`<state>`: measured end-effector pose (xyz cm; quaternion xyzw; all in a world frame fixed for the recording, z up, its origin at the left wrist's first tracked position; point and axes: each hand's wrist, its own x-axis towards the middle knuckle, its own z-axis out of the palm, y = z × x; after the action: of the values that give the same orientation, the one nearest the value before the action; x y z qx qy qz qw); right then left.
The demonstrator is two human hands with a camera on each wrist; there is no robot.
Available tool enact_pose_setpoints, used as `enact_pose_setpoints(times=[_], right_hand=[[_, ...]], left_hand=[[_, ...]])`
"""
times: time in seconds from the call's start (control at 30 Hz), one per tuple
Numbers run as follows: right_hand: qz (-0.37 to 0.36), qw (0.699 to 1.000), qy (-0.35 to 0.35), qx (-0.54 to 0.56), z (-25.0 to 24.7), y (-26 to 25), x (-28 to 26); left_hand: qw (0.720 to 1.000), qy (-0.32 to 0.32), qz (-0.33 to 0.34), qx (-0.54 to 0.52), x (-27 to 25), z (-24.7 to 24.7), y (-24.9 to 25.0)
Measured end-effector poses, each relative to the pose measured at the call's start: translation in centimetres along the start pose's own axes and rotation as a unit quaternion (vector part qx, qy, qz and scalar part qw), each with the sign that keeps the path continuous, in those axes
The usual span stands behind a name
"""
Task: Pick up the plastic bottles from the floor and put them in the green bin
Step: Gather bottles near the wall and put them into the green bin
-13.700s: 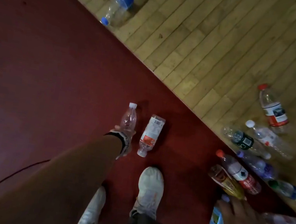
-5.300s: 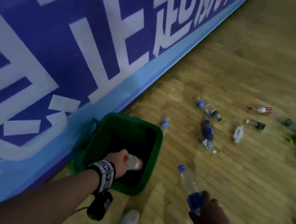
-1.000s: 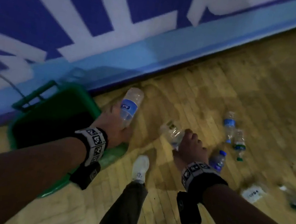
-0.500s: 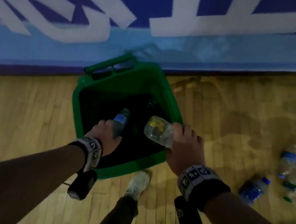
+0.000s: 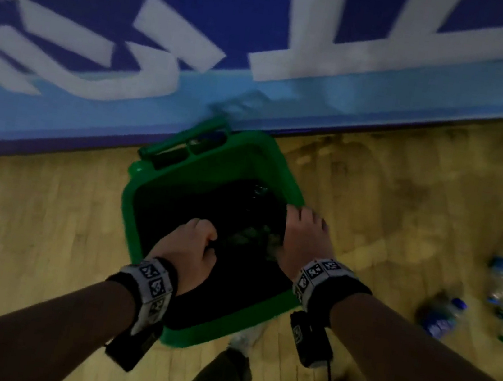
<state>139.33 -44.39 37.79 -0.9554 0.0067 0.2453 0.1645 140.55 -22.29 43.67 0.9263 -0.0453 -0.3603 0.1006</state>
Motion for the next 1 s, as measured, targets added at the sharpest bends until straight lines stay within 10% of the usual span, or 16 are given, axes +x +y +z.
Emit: enact_pose_setpoints(times=[0.6, 1.0], right_hand=[[0.434, 0.892, -0.034, 0.12, 2.1, 47.3, -25.0], [0.56, 0.789, -0.114, 0.225, 15.4, 57.5, -23.7]], left_hand=[[0.92, -0.149, 0.22, 0.287, 9.5, 17.6, 53.3], [0.802, -0.178, 0.351, 0.45, 22.4, 34.7, 69.2]])
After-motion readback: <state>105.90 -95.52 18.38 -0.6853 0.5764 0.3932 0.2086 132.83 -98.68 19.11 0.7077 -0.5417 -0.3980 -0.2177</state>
